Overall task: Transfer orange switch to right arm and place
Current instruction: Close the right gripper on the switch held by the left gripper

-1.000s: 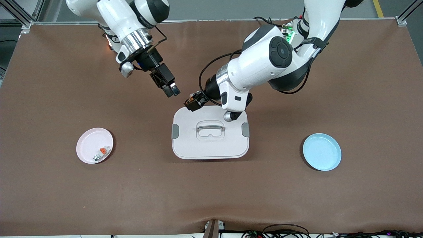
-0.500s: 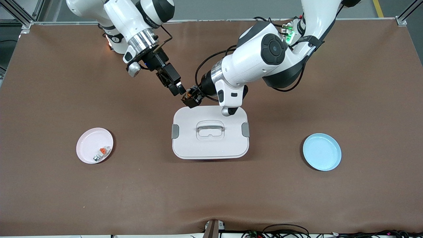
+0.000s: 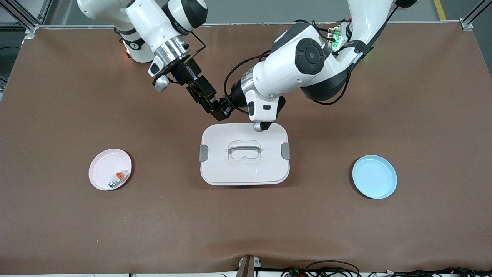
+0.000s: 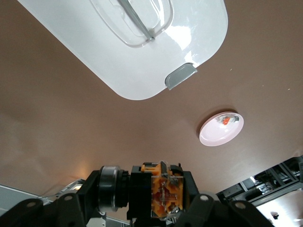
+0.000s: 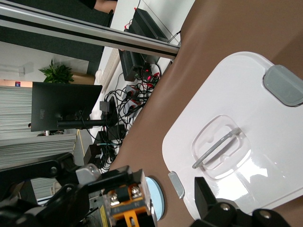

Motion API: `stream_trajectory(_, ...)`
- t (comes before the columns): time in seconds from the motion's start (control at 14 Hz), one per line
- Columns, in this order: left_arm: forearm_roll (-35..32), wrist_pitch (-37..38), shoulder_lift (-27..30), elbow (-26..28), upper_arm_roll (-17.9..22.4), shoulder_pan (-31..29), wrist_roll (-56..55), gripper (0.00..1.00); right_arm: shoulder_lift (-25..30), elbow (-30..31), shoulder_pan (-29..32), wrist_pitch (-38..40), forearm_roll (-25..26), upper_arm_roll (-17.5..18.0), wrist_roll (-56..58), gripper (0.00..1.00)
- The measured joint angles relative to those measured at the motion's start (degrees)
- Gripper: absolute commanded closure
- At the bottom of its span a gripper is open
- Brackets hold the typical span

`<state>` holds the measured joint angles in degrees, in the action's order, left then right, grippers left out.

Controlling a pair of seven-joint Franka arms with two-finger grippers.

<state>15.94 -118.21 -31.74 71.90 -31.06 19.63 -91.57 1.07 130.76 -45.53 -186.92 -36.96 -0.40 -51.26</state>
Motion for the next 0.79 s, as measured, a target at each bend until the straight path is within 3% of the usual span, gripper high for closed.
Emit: stream_trajectory(0.79, -1.2, 1.3, 0.0, 0.0, 0.3, 1.1, 0.7, 1.00, -0.6, 0.6, -2.5, -1.1, -0.1, 0.0, 0.0, 0.00)
